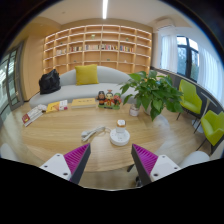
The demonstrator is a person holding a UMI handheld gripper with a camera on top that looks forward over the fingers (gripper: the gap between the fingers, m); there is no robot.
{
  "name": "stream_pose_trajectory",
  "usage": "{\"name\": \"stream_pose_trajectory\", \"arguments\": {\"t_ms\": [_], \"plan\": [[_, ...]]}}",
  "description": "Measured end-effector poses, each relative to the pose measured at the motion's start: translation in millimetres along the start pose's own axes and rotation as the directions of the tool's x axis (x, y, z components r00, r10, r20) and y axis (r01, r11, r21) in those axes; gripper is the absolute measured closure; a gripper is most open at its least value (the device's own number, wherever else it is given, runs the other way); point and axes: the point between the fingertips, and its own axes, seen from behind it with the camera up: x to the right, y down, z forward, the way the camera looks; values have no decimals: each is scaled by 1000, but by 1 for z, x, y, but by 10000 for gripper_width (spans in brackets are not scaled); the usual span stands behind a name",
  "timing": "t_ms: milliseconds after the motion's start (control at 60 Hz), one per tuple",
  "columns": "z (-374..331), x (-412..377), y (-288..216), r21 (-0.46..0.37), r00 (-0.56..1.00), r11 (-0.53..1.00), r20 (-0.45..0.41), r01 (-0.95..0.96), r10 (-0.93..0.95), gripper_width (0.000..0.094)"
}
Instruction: Unplug charger
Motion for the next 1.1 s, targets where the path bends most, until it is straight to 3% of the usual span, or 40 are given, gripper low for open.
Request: {"name": "stream_pose_trajectory", "arguments": {"t_ms": [350, 567, 633, 733, 1100], "plan": [[191, 31, -12, 71, 997, 996, -49, -56, 60, 89], [263, 46, -13, 78, 993, 993, -77, -87, 92, 128], [273, 49, -17, 94, 991, 990, -79, -100, 108, 233], [283, 48, -21, 116, 989, 985, -64, -124, 132, 519], [277, 48, -27, 163, 990, 980, -59, -118, 129, 719]]}}
